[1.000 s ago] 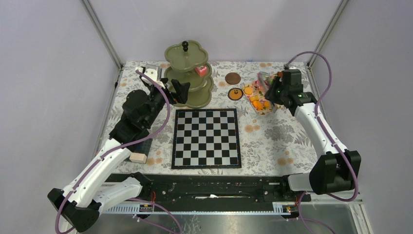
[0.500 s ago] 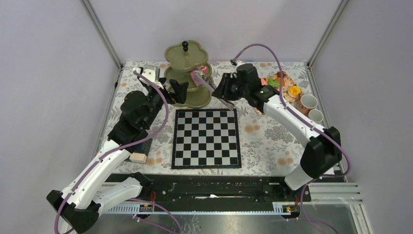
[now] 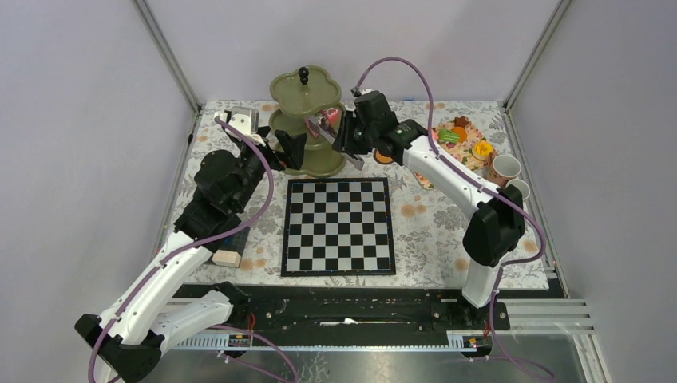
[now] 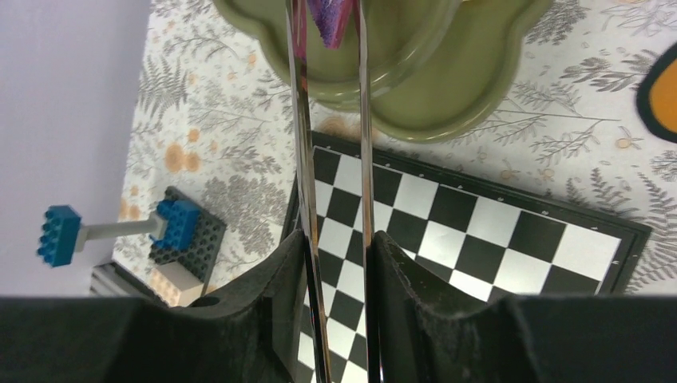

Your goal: Serve the afternoon tea

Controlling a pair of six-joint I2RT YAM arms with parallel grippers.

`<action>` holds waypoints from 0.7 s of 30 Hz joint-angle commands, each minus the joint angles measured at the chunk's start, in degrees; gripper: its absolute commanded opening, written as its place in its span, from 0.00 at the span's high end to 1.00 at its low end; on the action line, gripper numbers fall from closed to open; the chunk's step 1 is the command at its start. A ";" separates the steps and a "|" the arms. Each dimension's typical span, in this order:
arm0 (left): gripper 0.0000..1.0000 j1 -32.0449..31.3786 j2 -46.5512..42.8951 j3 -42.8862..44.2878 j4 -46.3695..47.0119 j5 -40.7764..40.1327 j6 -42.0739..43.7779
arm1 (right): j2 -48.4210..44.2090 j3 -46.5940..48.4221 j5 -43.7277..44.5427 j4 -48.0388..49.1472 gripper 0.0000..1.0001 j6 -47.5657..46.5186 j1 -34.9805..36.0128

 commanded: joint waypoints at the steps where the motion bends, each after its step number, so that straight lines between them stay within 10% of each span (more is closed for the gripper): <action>1: 0.01 -0.16 -0.95 -0.03 2.62 -0.44 0.59 | 1.80 6.12 5.86 -4.36 0.78 -2.42 0.97; 21: 0.01 -0.17 -0.54 -0.03 2.58 -0.23 0.55 | 5.26 13.01 6.59 -9.49 0.46 -4.87 2.18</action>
